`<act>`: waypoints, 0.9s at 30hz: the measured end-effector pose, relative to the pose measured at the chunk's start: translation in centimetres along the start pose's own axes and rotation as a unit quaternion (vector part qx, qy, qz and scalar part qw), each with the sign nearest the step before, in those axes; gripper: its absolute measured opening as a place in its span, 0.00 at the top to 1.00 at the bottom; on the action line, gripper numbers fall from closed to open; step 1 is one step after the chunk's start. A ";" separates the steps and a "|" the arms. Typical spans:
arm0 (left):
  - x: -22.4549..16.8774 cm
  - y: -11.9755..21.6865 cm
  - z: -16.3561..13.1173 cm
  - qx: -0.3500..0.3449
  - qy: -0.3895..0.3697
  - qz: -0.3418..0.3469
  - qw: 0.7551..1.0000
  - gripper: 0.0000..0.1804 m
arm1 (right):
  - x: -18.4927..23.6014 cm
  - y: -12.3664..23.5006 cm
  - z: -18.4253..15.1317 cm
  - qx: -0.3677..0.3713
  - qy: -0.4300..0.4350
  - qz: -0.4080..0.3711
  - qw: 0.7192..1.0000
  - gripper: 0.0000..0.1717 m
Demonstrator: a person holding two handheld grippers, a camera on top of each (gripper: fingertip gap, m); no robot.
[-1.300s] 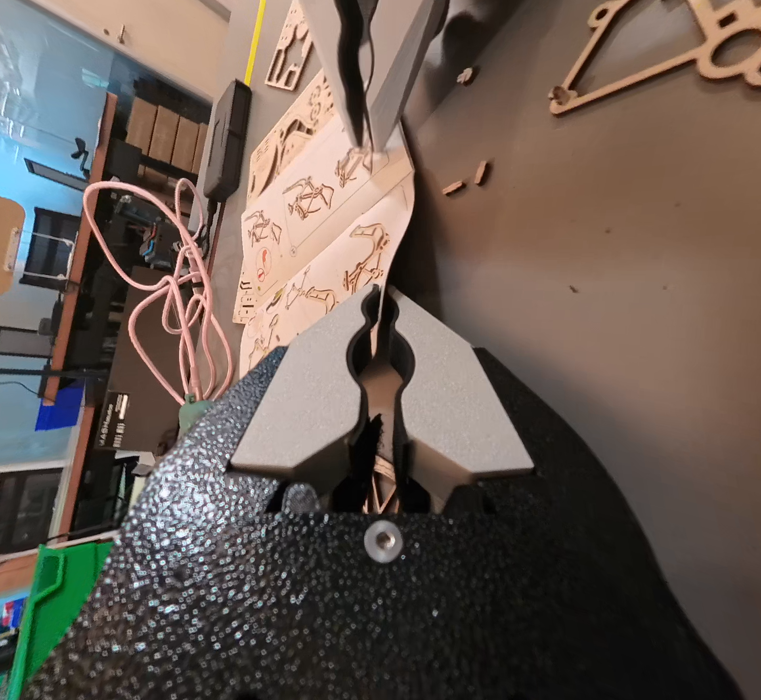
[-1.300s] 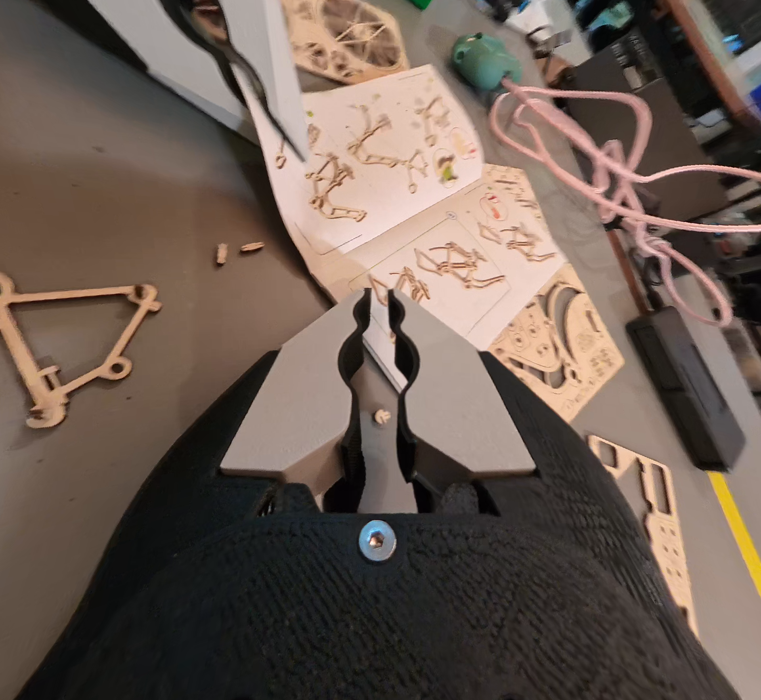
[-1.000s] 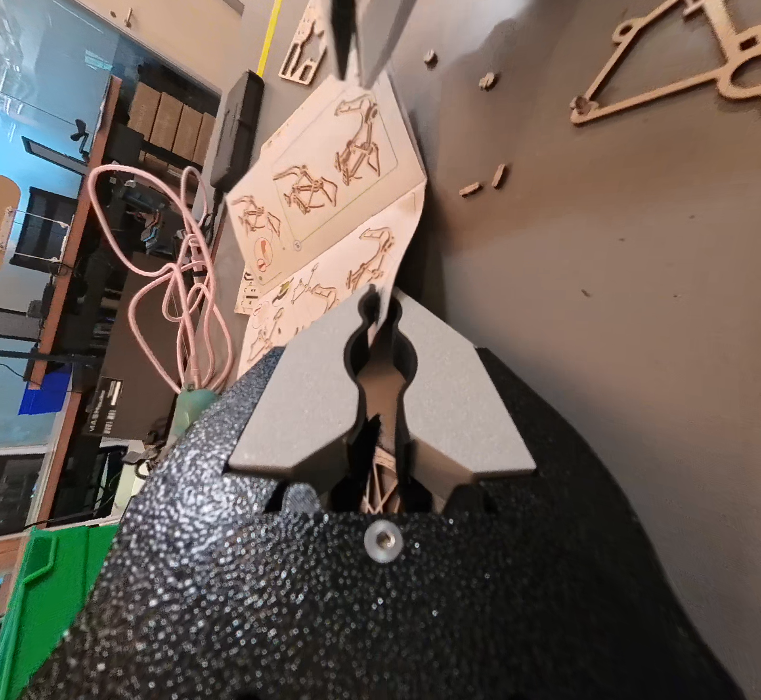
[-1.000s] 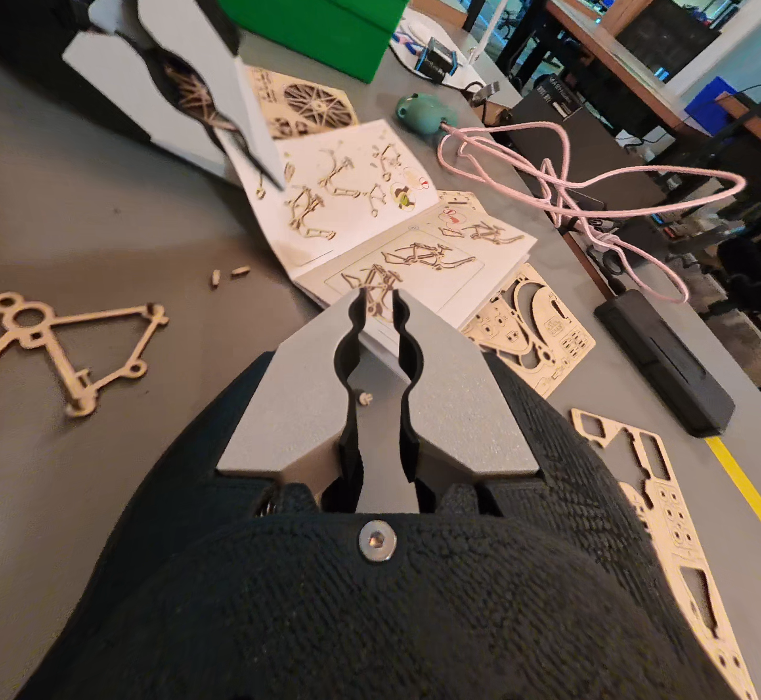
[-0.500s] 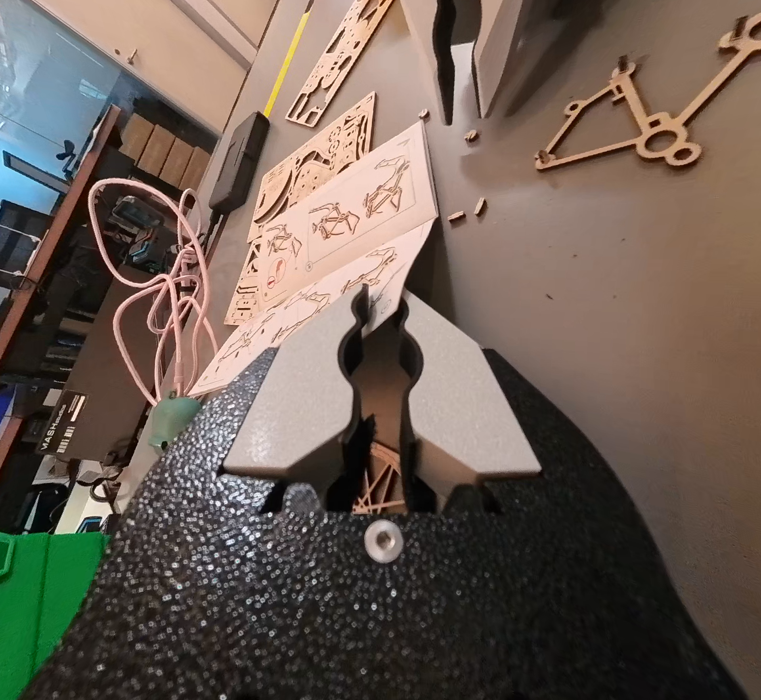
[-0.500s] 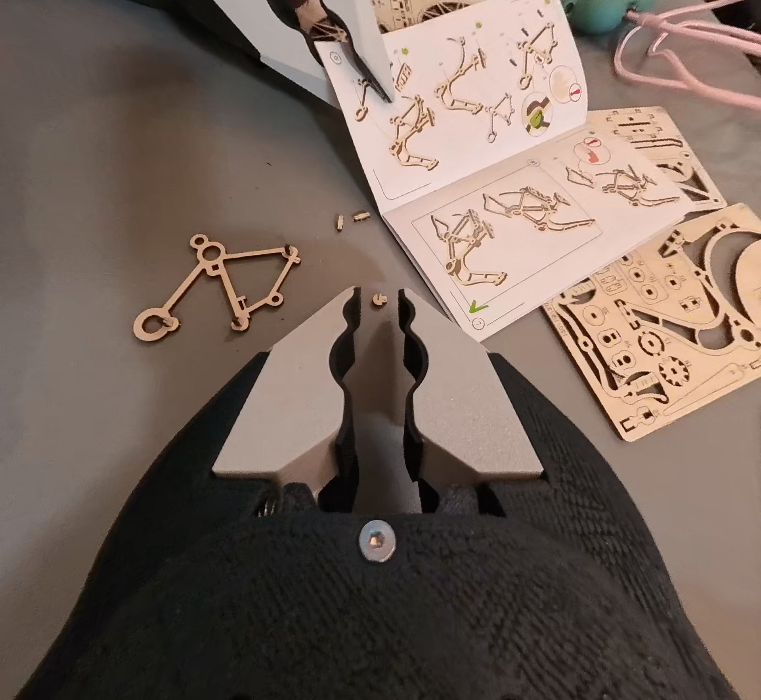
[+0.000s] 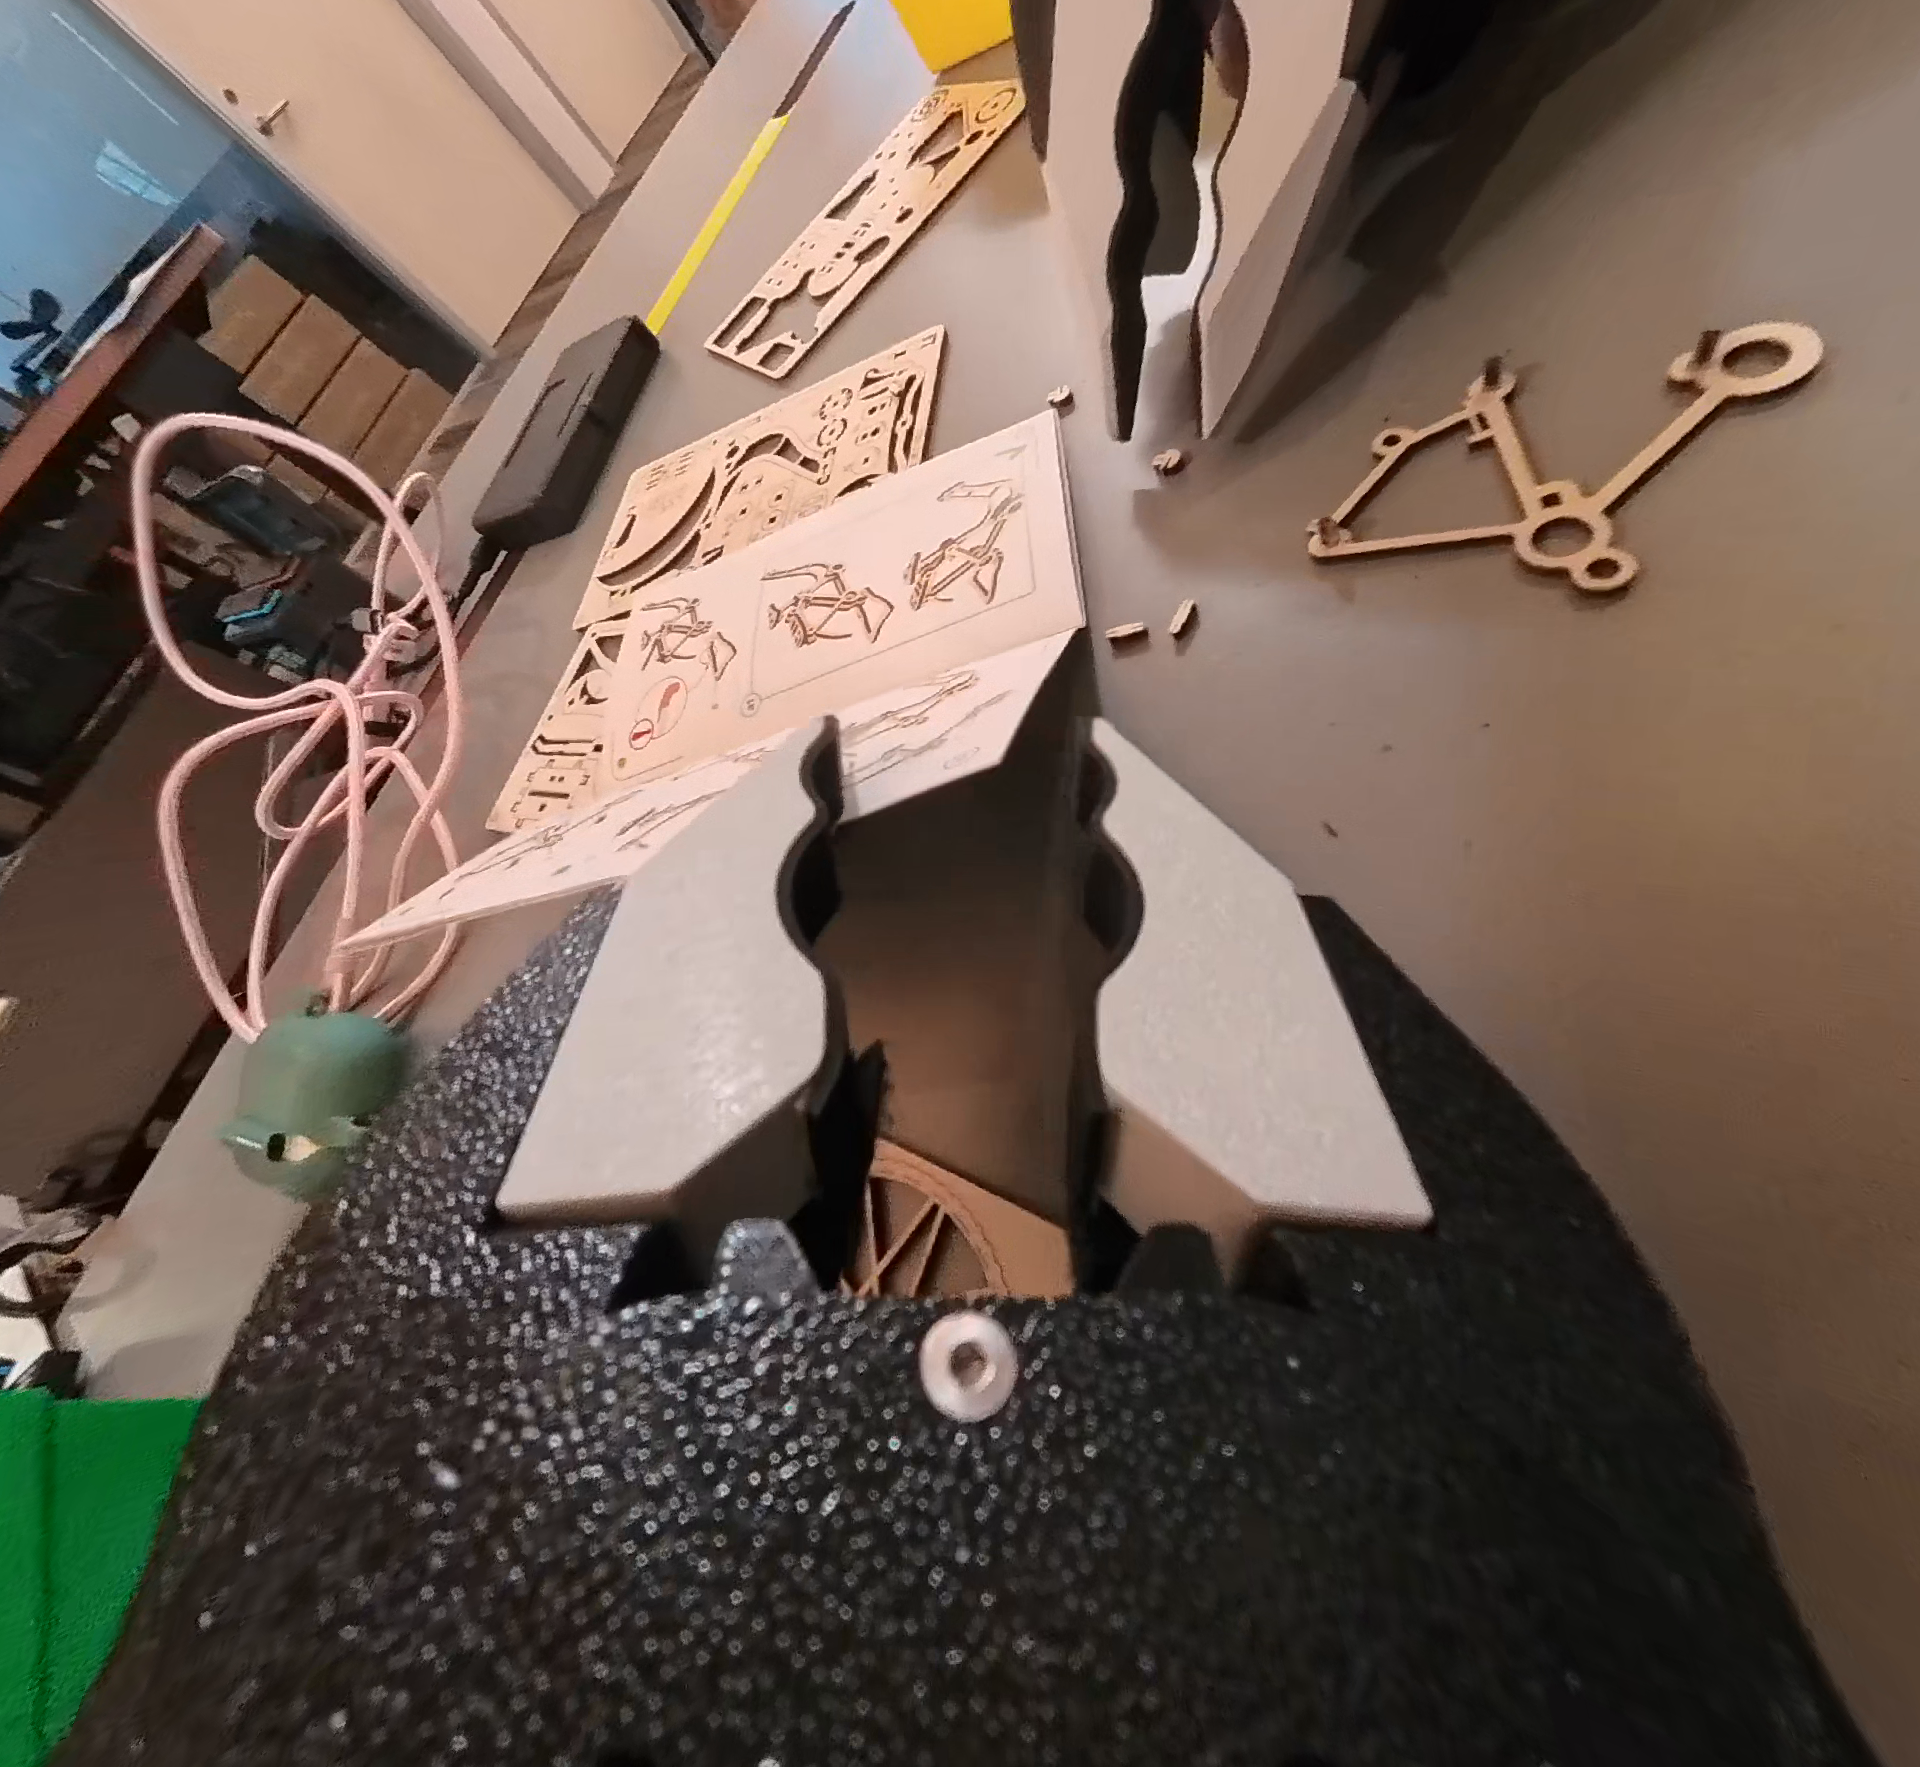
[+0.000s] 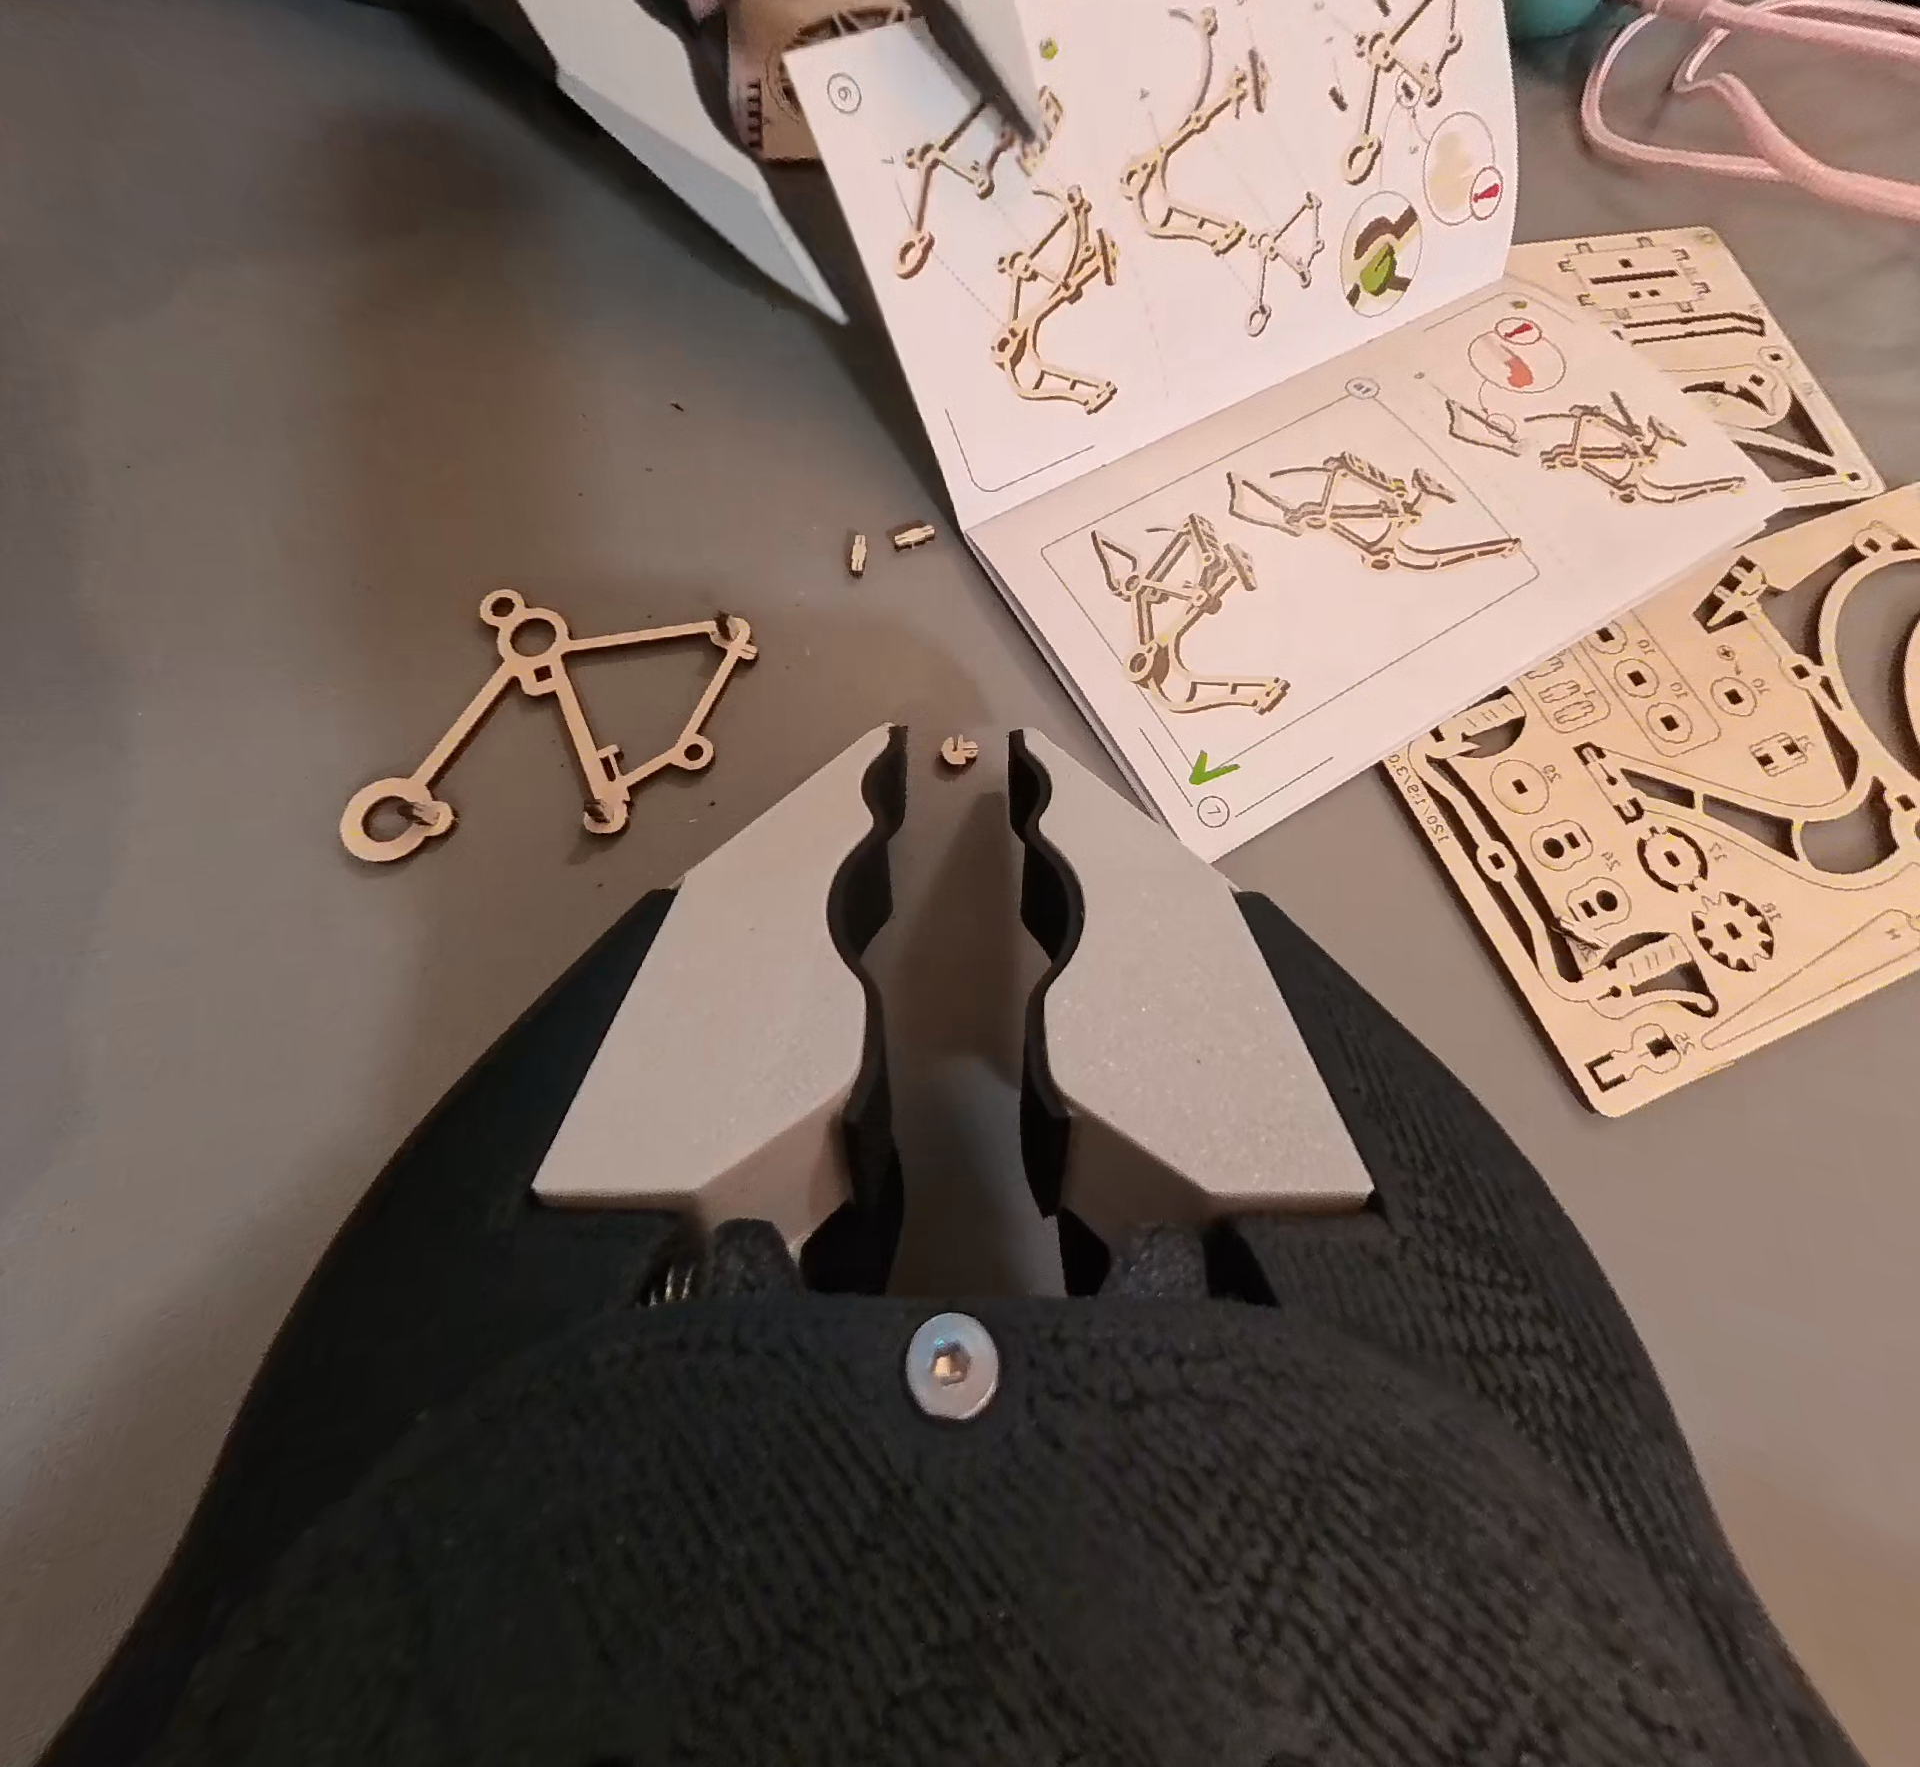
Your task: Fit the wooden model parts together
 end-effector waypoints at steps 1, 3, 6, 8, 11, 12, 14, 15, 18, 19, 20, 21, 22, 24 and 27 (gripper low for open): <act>0.0 0.1 0.1 -0.007 0.004 -0.002 1.000 0.75 | 0.0 0.0 0.0 -0.001 -0.001 0.000 1.000 0.90; 0.0 0.4 0.3 -0.021 0.008 -0.005 1.000 0.71 | -0.1 0.1 -0.1 -0.002 -0.002 0.003 1.000 0.90; -0.1 0.9 0.6 -0.052 0.002 -0.009 0.999 0.68 | -0.1 0.2 -0.2 -0.002 -0.006 0.005 1.000 0.89; -0.3 1.5 1.0 -0.091 -0.008 -0.017 0.996 0.69 | -0.2 0.3 -0.2 -0.003 -0.008 0.007 1.000 0.90; -0.3 2.4 1.8 -0.143 -0.017 -0.011 0.990 0.70 | -0.2 0.4 -0.2 -0.001 -0.009 0.007 1.000 0.91; -0.4 2.5 1.9 -0.153 -0.019 -0.011 0.988 0.71 | -0.2 0.4 -0.3 0.001 -0.008 0.006 1.000 0.91; -0.4 2.7 2.0 -0.161 -0.023 -0.010 0.987 0.71 | -0.2 0.3 -0.3 0.006 -0.008 0.006 1.000 0.93; -0.5 2.6 1.9 -0.160 -0.025 -0.011 0.987 0.72 | -0.2 0.2 -0.3 0.008 -0.008 0.007 1.000 0.93; -0.7 2.4 1.9 -0.156 -0.028 -0.020 0.987 0.72 | -0.1 0.1 -0.4 0.016 -0.004 0.010 1.000 0.94; -0.8 2.3 1.9 -0.154 -0.028 -0.023 0.987 0.72 | -0.1 0.1 -0.4 0.018 -0.003 0.011 1.000 0.94; -0.8 2.3 1.9 -0.152 -0.029 -0.024 0.988 0.72 | -0.1 0.0 -0.4 0.020 -0.002 0.012 1.000 0.94; -0.8 2.3 1.8 -0.150 -0.031 -0.023 0.988 0.72 | -0.1 0.0 -0.4 0.021 -0.001 0.014 1.000 0.94; -0.9 2.3 1.8 -0.150 -0.032 -0.024 0.988 0.72 | 0.0 0.0 -0.4 0.022 -0.001 0.016 1.000 0.94; -0.9 2.3 1.8 -0.150 -0.032 -0.025 0.988 0.72 | 0.1 0.0 -0.4 0.023 0.001 0.028 0.999 0.93; -0.9 2.2 1.8 -0.149 -0.030 -0.030 0.988 0.73 | 0.1 0.2 -0.4 0.016 -0.008 0.050 0.999 0.93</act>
Point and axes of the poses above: each gripper's, where its closed fingertips meet, y back along the fingers, z out of its top, x = y × z across the jaws, the point moved 9 cm from there along y, back along the fingers, and after that the axes turned 6 degrees about z, right-handed, at the moved point
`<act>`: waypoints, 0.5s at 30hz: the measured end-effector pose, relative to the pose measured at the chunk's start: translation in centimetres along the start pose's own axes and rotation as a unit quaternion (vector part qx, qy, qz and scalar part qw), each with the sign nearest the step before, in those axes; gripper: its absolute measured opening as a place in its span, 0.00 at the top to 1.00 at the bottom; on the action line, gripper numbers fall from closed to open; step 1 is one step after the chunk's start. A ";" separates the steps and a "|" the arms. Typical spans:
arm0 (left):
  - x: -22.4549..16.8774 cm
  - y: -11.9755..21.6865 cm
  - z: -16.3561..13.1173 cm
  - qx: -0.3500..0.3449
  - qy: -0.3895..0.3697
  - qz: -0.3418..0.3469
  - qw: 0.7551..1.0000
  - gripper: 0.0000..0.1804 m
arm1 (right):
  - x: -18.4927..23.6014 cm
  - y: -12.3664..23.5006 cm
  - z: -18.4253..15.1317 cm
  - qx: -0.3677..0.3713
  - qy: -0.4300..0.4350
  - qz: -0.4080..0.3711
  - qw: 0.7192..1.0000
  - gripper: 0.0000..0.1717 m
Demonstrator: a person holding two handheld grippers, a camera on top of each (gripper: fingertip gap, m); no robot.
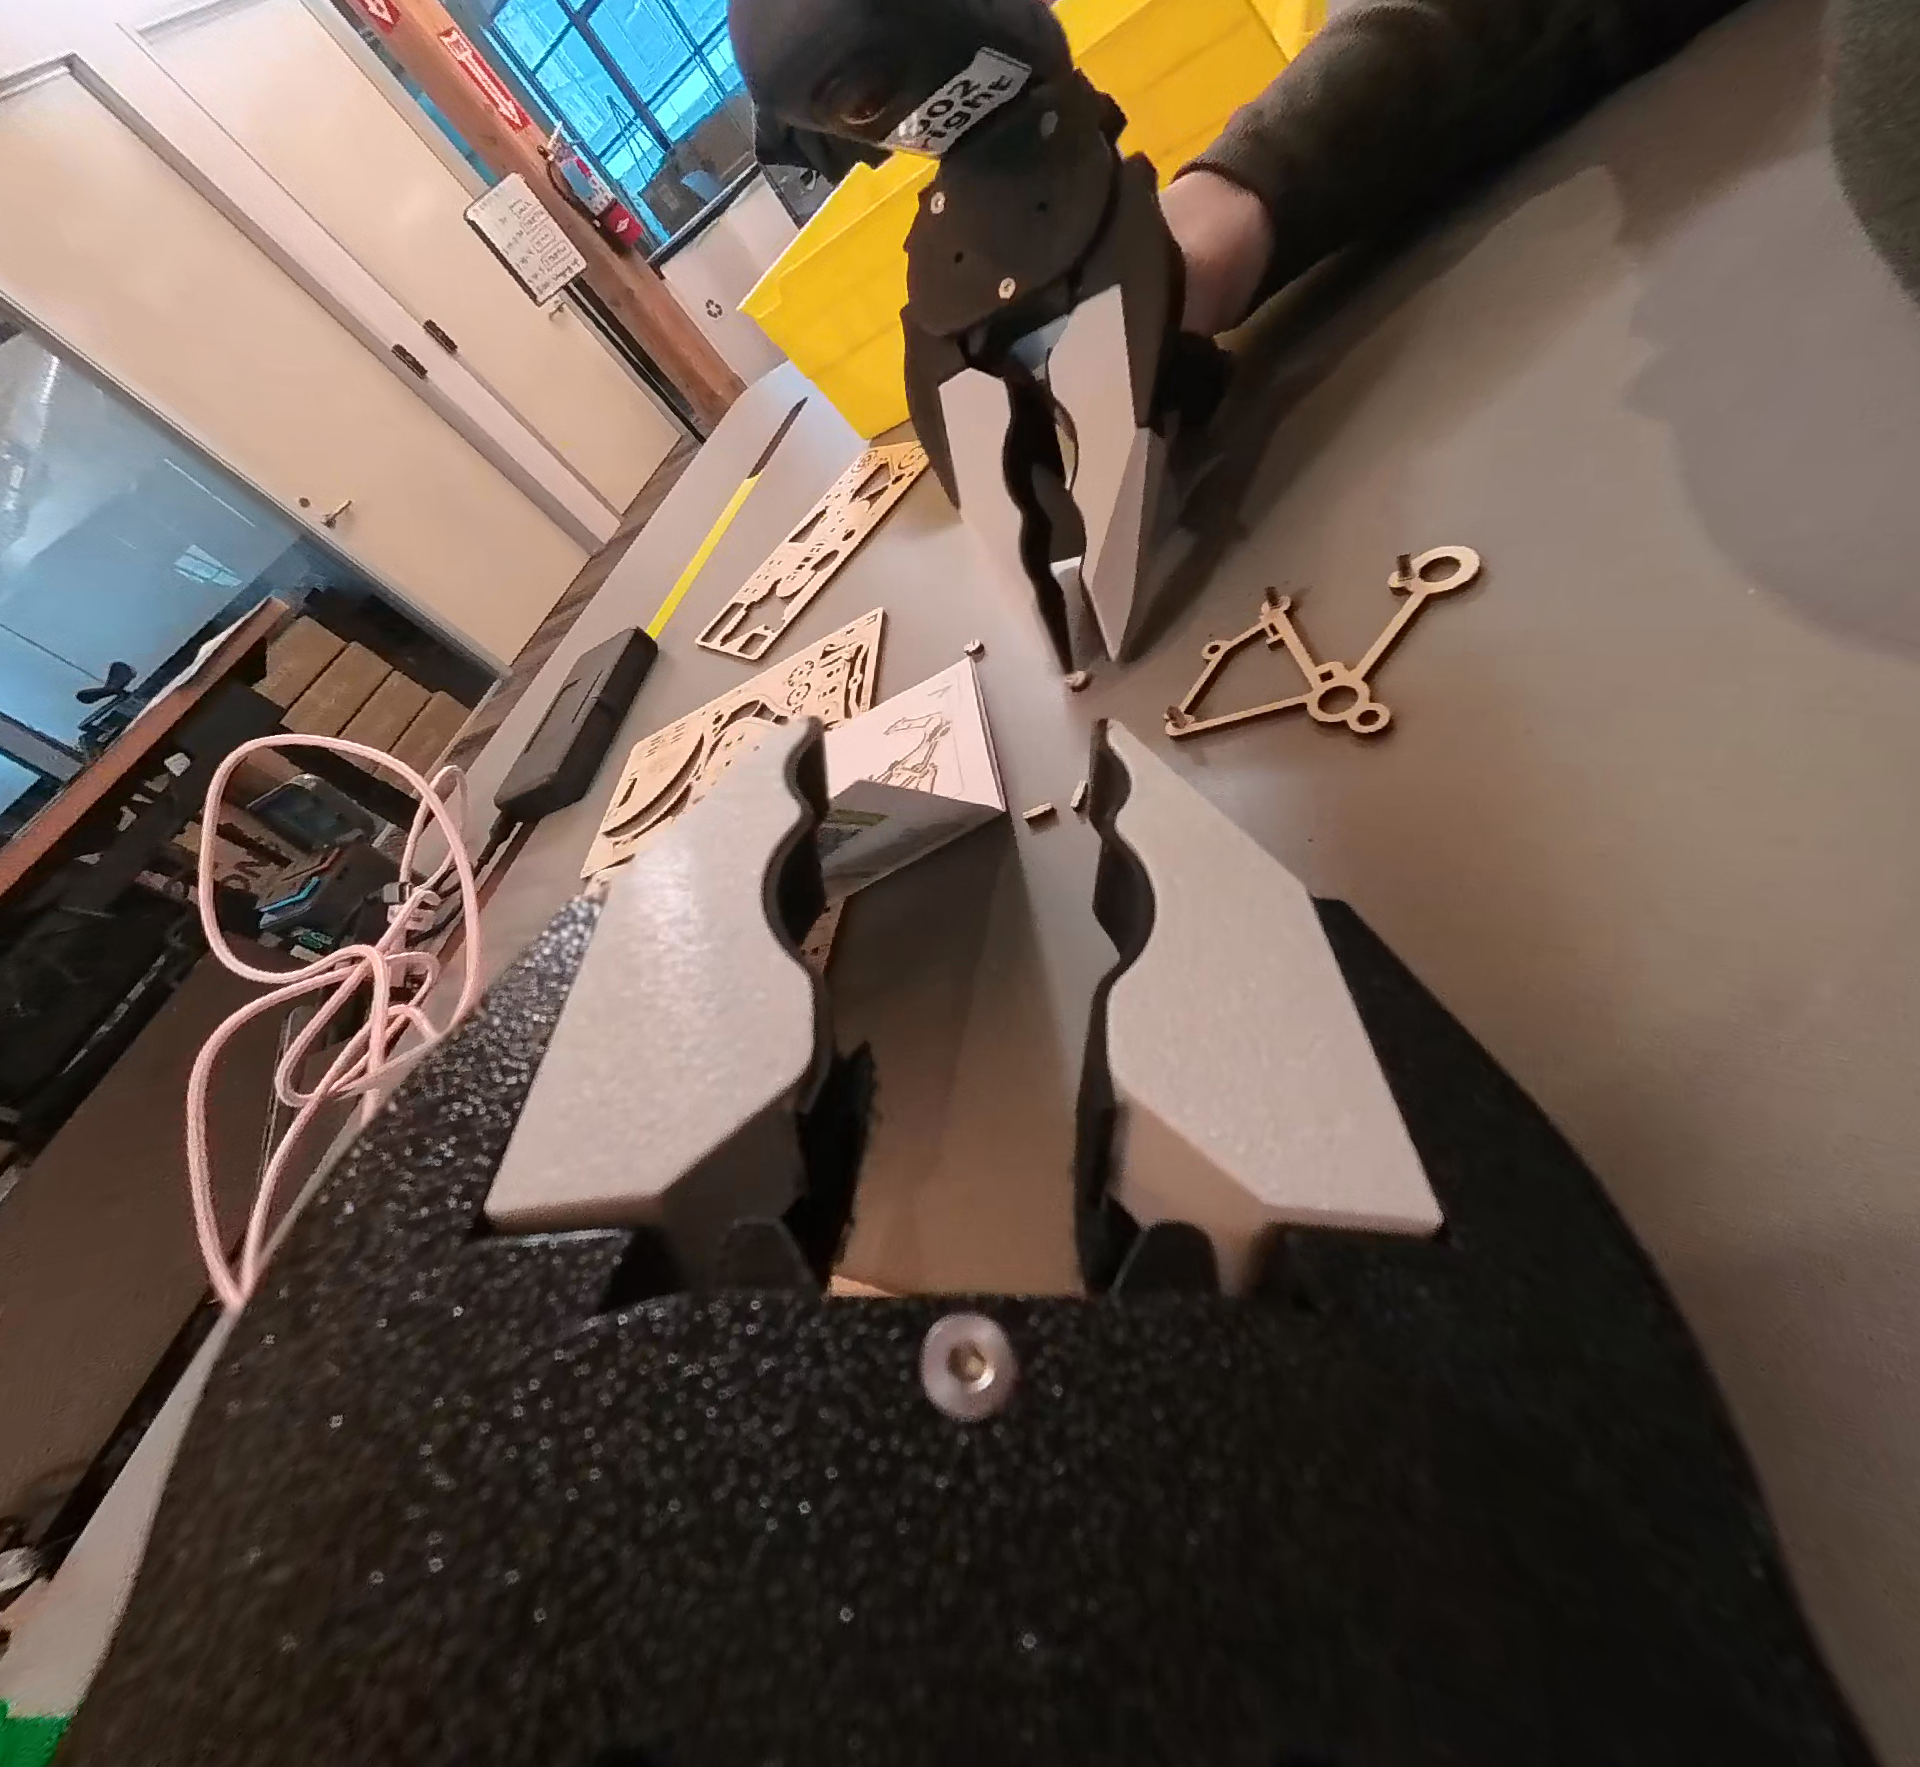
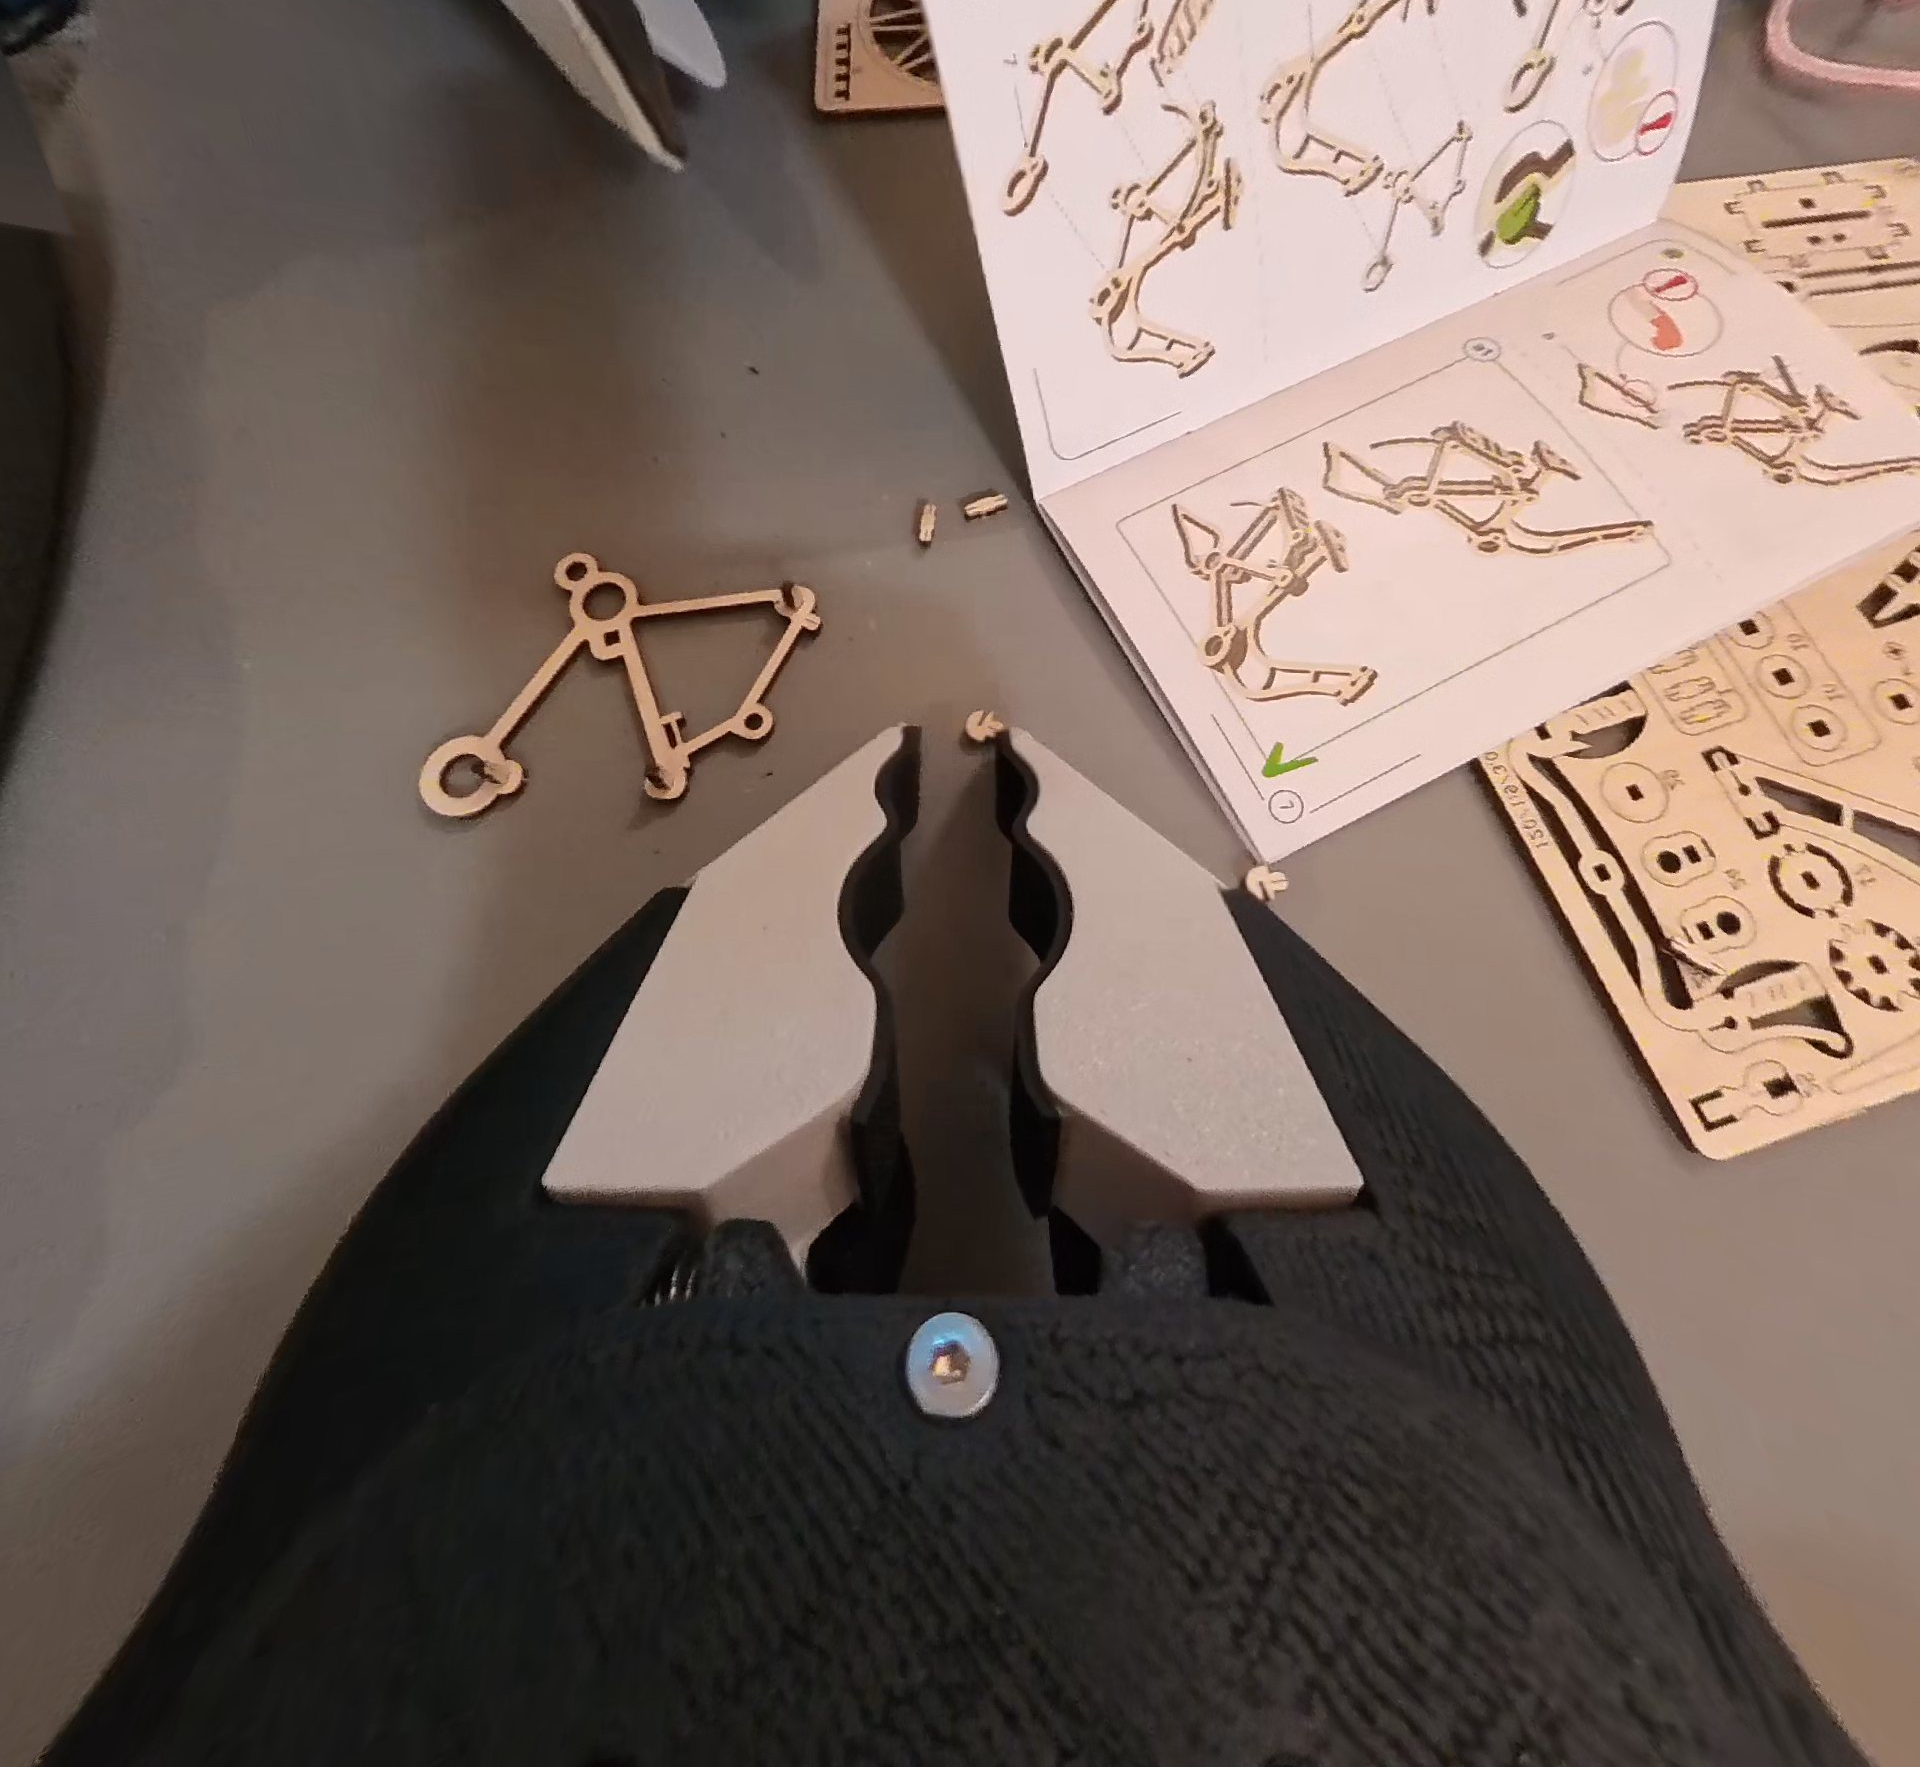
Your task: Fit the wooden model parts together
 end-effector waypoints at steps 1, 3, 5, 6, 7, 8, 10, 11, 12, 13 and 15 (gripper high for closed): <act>0.0 0.0 0.0 0.000 0.001 -0.002 1.000 0.73 | -0.1 0.1 0.0 -0.006 -0.006 0.000 1.000 0.92; -0.1 -0.1 0.0 0.001 0.002 -0.004 1.000 0.73 | -0.3 0.2 0.0 -0.014 -0.017 0.003 1.000 0.92; -0.1 -0.2 0.0 0.000 0.002 -0.007 1.000 0.73 | -0.5 0.2 0.0 -0.012 -0.023 0.003 1.000 0.91; -0.2 -0.3 0.0 0.000 0.002 -0.008 1.000 0.73 | -0.5 0.1 0.0 -0.009 -0.022 0.001 1.000 0.91; -0.2 -0.3 0.0 0.001 0.003 -0.009 1.000 0.74 | -0.4 0.1 0.1 -0.008 -0.018 -0.002 1.000 0.92; -0.2 -0.3 0.0 0.001 0.003 -0.010 1.000 0.74 | -0.4 0.0 0.1 -0.007 -0.014 -0.006 1.000 0.92; -0.2 -0.4 -0.1 0.002 0.003 -0.011 1.000 0.74 | -0.3 -0.2 0.1 0.001 -0.009 -0.009 1.000 0.93; -0.2 -0.4 -0.1 0.002 0.004 -0.011 1.000 0.74 | -0.3 -0.3 0.1 0.004 -0.007 -0.010 1.000 0.93; -0.2 -0.4 -0.1 0.003 0.004 -0.012 1.000 0.74 | -0.3 -0.3 0.1 0.005 -0.005 -0.011 1.000 0.94; -0.2 -0.4 -0.1 0.003 0.005 -0.013 1.000 0.74 | -0.3 -0.3 0.1 0.005 -0.004 -0.013 1.000 0.94; -0.2 -0.5 -0.2 0.005 0.006 -0.015 1.000 0.74 | -0.3 -0.3 0.1 0.005 -0.004 -0.014 1.000 0.96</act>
Point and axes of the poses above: each gripper's, where its closed fingertips meet, y back along the fingers, z out of its top, x = y × z across the jaws, the point moved 9 cm from there along y, back along the fingers, and after that the axes turned 6 degrees about z, right-handed, at the moved point
